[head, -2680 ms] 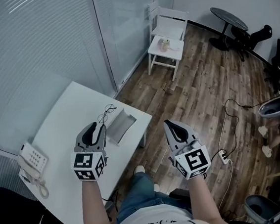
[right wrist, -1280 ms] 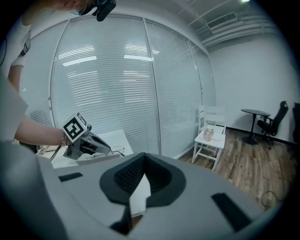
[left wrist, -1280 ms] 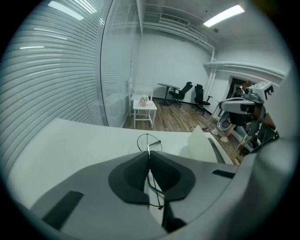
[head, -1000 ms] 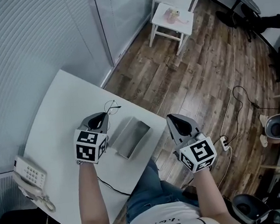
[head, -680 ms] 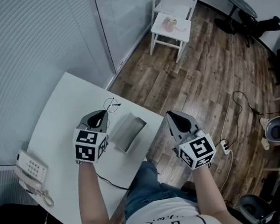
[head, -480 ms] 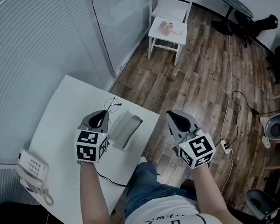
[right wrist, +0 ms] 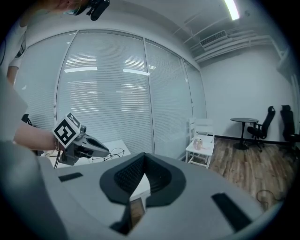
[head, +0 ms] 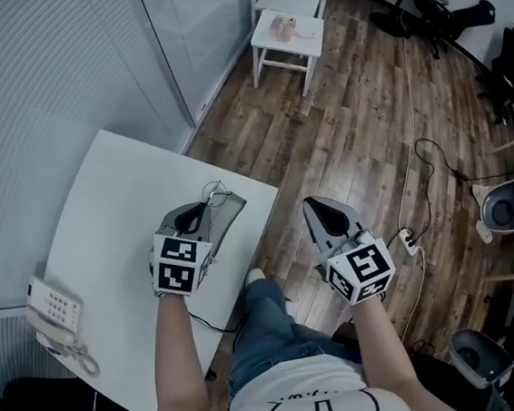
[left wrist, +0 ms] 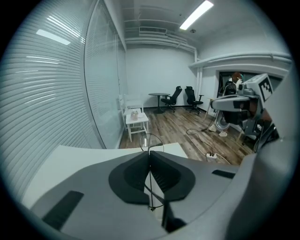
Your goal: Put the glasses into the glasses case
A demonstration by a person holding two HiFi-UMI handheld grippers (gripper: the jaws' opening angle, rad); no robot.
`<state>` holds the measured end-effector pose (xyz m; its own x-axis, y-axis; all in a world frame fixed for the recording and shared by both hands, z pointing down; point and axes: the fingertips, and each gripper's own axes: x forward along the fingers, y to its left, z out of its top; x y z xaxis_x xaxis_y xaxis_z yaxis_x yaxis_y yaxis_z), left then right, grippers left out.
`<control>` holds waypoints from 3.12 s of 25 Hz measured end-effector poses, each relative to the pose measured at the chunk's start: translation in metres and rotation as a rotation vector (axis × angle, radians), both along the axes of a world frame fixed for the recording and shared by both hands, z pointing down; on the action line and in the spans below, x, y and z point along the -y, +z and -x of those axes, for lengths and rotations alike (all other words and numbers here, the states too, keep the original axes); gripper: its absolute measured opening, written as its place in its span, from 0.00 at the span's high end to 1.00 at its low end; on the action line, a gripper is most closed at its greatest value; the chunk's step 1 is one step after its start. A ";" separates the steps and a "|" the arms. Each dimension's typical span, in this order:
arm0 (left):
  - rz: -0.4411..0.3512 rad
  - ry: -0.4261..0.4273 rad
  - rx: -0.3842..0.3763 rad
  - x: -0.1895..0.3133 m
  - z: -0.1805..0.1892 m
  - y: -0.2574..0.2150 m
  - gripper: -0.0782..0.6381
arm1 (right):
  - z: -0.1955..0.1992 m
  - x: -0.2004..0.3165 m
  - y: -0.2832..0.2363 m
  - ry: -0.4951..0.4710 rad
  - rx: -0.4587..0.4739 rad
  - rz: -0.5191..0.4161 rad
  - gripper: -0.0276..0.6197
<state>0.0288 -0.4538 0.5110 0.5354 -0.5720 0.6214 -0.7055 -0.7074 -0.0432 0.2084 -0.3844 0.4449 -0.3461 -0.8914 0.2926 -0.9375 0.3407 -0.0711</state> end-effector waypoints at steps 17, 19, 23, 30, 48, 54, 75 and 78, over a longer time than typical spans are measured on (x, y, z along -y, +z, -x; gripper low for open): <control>0.051 0.052 0.192 -0.020 -0.022 0.083 0.86 | -0.010 -0.022 0.043 0.049 -0.005 0.101 0.94; 0.050 0.066 0.221 -0.022 -0.023 0.086 0.86 | -0.010 -0.024 0.042 0.053 -0.005 0.102 0.94; 0.059 0.045 0.229 -0.020 -0.023 0.086 0.86 | -0.010 -0.025 0.037 0.053 -0.003 0.090 0.94; 0.024 -0.003 0.182 -0.025 -0.016 0.058 0.84 | -0.009 -0.030 0.015 0.030 -0.007 0.037 0.94; -0.376 -0.301 -0.102 -0.114 0.054 -0.121 0.86 | 0.009 -0.096 -0.093 -0.106 -0.085 -0.237 0.94; -0.503 -0.361 -0.179 -0.140 0.076 -0.170 0.87 | 0.015 -0.116 -0.124 -0.108 -0.111 -0.315 0.94; -0.681 -0.311 -0.295 -0.160 0.122 -0.259 0.87 | 0.056 -0.141 -0.192 -0.014 -0.159 -0.450 0.94; -0.687 -0.303 -0.305 -0.161 0.123 -0.261 0.87 | 0.056 -0.142 -0.194 0.003 -0.175 -0.453 0.94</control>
<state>-0.0943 -0.2932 0.2501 0.3850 -0.9203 -0.0698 -0.9132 -0.3690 -0.1727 0.1520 -0.2425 0.2506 -0.3239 -0.9434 -0.0714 -0.9231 0.2986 0.2423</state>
